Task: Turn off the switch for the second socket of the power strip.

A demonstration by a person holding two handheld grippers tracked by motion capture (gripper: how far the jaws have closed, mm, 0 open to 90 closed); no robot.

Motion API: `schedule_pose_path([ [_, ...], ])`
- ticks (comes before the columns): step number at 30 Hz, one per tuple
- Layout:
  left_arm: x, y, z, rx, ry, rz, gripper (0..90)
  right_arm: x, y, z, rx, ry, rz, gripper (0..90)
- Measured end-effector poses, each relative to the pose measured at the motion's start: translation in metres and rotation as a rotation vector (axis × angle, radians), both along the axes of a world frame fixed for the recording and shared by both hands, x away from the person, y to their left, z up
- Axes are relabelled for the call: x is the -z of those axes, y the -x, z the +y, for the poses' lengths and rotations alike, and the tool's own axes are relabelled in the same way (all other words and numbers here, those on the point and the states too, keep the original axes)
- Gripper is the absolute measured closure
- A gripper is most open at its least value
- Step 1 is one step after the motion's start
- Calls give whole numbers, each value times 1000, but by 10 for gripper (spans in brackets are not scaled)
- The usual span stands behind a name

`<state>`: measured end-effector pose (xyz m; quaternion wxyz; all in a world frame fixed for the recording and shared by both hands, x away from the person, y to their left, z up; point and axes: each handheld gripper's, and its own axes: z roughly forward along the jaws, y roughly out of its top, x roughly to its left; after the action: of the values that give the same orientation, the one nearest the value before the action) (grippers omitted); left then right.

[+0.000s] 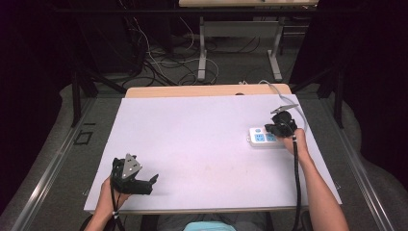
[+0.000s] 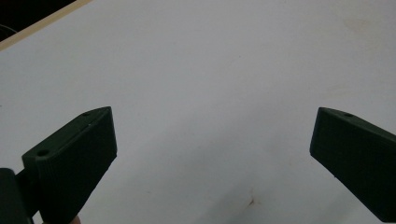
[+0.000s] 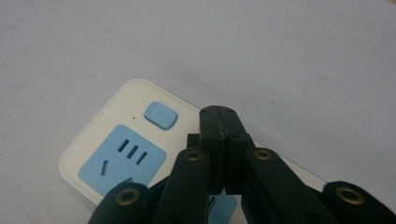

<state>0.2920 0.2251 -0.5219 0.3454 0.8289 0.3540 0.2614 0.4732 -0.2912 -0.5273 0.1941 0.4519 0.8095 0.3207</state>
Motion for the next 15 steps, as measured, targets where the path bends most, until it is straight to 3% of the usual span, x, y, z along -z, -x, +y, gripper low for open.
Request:
schedule_pose_path([
  [15,0,0,0,0,-6,-6,5,-1,0,-3,14,-18,24,900],
])
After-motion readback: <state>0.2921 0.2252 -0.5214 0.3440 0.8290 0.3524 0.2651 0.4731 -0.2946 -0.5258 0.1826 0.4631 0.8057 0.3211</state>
